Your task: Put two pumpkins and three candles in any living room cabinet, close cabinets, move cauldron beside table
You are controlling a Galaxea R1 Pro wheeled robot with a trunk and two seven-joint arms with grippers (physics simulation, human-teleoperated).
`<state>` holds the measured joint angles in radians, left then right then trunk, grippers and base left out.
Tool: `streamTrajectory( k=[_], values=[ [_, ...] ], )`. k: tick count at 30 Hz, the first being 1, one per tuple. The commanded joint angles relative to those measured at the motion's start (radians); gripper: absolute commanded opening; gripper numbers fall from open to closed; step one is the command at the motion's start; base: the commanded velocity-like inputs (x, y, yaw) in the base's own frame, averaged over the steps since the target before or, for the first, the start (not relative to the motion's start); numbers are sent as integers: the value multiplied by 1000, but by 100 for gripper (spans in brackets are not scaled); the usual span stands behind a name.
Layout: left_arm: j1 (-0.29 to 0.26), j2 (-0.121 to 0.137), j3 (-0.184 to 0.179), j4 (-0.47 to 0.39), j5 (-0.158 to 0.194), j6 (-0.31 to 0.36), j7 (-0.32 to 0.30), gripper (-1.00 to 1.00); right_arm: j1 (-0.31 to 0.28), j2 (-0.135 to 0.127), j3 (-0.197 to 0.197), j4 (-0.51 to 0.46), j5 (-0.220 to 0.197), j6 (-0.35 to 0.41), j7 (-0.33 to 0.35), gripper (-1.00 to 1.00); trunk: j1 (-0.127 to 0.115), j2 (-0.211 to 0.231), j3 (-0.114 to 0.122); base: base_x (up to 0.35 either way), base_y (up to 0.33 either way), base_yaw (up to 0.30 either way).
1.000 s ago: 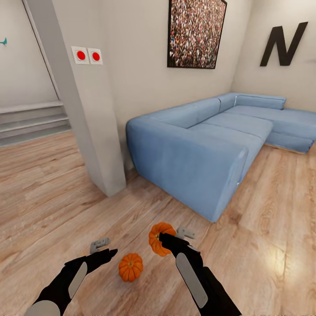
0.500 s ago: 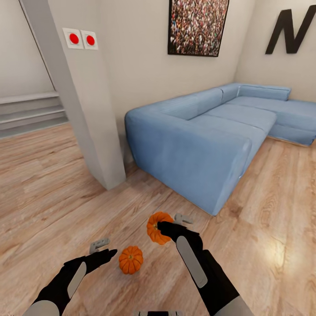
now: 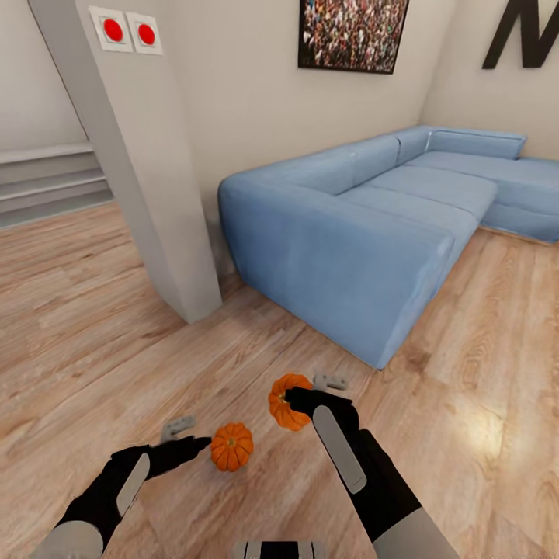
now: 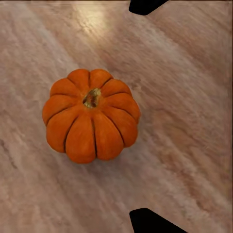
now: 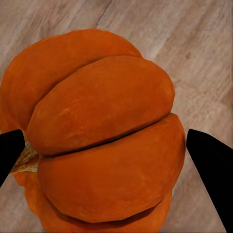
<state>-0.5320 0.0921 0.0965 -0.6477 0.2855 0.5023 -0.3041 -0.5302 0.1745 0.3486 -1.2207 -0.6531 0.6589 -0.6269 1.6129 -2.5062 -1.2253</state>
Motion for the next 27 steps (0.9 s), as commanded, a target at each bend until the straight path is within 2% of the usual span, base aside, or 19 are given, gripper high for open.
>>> streamTrajectory(
  k=[1, 4, 7, 9, 13, 16, 21, 23, 27],
  values=[
    [-7, 10, 4, 0, 6, 23, -30, 100, -1, 0, 2, -2, -10, -1, -11, -100, 0, -1, -5, 0, 0, 0],
    [-39, 49, 9, 1, 9, 52, -120, 100, -1, 0, 3, -2, -9, -1, -14, -100, 2, -1, -16, 0, 0, 0],
    [-57, 61, 17, 12, 9, 73, -180, 100, -1, 0, 3, -4, -9, -2, -14, -100, 3, -2, -28, 0, 0, 0],
    [-59, 64, 20, 13, 9, 74, -187, 100, -1, 0, 3, -3, -9, -4, -14, -100, 4, -3, -36, 0, 0, 0],
    [-61, 66, 70, 14, 9, 74, -195, 100, -1, 0, 3, 0, -11, -13, -14, -100, 6, -3, -51, 0, 0, 0],
    [-62, 67, 89, 14, 9, 74, -211, 100, -1, 0, 2, 3, -15, -17, -14, -100, 7, -4, -63, 0, 0, 0],
    [-62, 111, 95, 19, 8, 75, -309, 100, -1, 0, 2, -3, -16, -17, -14, -100, 9, -5, -82, 0, 0, 0],
    [-62, 120, 99, 37, 8, 73, -335, 100, -1, 0, 2, -4, -16, -17, -14, -100, 10, -6, -90, 0, 0, 0],
    [-62, 124, 113, 47, 7, 70, -348, 100, -1, 0, 2, -6, -10, -18, -14, -100, 12, -7, -105, 0, 0, 0]
  ],
)
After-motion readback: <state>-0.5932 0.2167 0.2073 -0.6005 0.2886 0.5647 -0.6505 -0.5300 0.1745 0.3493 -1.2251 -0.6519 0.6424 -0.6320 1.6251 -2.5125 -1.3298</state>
